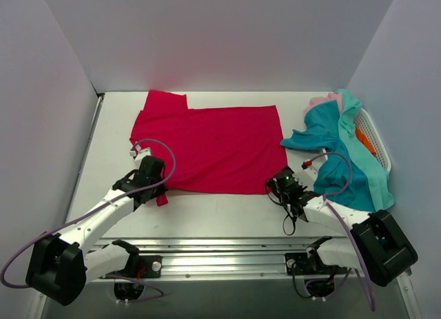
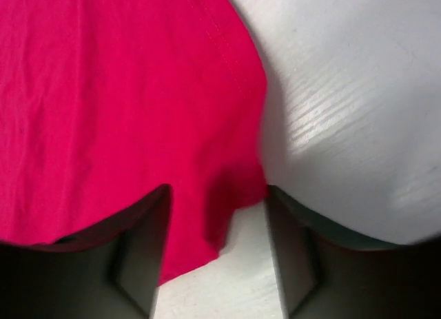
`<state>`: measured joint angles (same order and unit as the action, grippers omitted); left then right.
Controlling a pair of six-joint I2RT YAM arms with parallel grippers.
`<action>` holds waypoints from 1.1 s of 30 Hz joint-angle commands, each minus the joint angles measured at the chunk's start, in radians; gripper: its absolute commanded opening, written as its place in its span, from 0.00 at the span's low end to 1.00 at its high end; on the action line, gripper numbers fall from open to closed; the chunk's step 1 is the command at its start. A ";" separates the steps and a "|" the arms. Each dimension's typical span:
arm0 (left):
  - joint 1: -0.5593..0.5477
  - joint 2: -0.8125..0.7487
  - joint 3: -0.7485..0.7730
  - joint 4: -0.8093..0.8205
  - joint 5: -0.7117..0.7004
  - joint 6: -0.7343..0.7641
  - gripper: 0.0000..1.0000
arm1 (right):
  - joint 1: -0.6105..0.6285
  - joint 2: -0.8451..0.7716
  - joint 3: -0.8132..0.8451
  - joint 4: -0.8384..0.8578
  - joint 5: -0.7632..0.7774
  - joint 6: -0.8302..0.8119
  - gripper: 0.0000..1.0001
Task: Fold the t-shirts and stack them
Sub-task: Fold the tshirt
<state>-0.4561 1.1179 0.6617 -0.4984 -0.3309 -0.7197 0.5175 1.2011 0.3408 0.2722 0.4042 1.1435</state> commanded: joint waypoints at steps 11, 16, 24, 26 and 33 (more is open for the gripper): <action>0.011 -0.090 0.015 -0.038 0.010 0.020 0.02 | -0.002 -0.214 0.012 -0.215 0.018 -0.019 0.00; 0.008 -0.133 0.004 -0.062 0.056 0.011 0.02 | 0.001 -0.392 0.023 -0.381 0.025 -0.031 0.00; 0.019 0.000 0.091 -0.028 0.027 0.048 0.02 | -0.002 -0.381 0.095 -0.367 0.071 -0.074 0.00; 0.027 0.043 0.145 -0.016 0.042 0.068 0.02 | -0.004 -0.305 0.144 -0.344 0.073 -0.091 0.00; 0.076 0.215 0.291 0.037 0.087 0.124 0.02 | -0.005 -0.134 0.289 -0.289 0.134 -0.139 0.00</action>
<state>-0.4026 1.2938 0.8814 -0.5201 -0.2676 -0.6411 0.5175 1.0348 0.5522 -0.0433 0.4496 1.0397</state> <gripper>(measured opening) 0.069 0.004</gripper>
